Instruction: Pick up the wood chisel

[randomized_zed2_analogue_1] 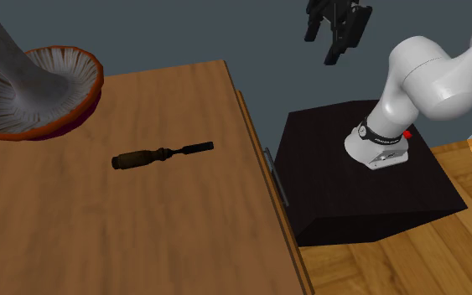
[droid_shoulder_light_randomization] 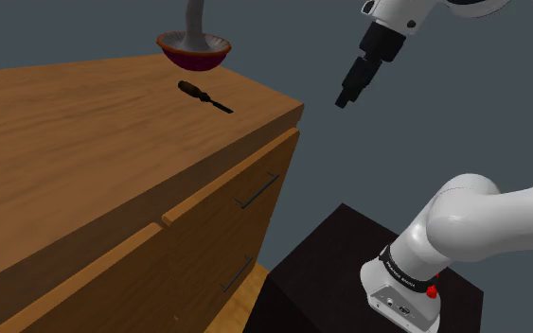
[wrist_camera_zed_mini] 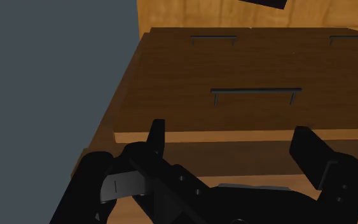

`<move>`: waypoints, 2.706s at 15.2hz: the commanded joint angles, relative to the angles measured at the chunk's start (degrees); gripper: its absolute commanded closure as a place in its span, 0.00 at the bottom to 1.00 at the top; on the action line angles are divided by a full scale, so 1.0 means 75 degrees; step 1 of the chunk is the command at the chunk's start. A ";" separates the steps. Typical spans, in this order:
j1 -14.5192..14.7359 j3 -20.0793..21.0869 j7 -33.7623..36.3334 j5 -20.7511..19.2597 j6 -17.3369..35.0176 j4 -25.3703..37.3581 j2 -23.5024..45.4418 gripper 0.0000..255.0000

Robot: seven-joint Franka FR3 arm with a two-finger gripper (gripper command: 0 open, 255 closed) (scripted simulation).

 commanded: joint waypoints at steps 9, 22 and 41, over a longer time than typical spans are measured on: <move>0.0124 0.0701 0.0531 0.0100 0.1188 0.1189 0.2223 0.00; 0.0268 0.1633 0.1689 -0.0736 0.1899 0.4438 0.6046 0.00; 0.0658 0.1804 0.2317 -0.1570 0.2273 0.6253 0.8277 1.00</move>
